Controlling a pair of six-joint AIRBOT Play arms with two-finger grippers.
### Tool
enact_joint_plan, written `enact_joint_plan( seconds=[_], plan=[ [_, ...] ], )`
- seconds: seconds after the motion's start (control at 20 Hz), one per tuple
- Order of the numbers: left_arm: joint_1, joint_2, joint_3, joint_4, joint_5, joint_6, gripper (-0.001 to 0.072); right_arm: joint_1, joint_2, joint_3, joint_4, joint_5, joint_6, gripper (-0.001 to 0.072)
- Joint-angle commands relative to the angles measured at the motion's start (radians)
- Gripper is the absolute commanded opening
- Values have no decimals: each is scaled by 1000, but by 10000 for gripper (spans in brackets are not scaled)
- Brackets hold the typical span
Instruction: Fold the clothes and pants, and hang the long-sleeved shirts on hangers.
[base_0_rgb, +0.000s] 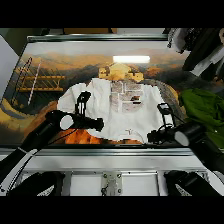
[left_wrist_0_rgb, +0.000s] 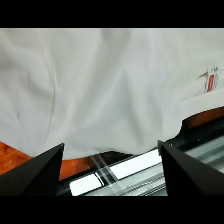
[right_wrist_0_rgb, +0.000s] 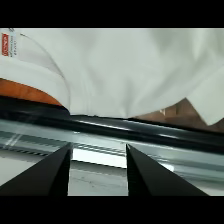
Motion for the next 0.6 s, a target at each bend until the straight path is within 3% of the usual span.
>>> enact_joint_plan(
  seconds=[0.0,0.05,0.2,0.55],
  plan=[
    [-1,41,-47,2,68,-57,632,225,-129,1,-202,2,430,348],
    [0,60,-66,2,79,-60,632,265,-173,1,-204,-32,452,352],
    [-1,99,-98,-6,92,-72,632,300,-285,2,-204,-85,492,530],
    [-1,119,-111,-6,79,-72,632,292,-387,2,-265,-118,671,525]
  ],
)
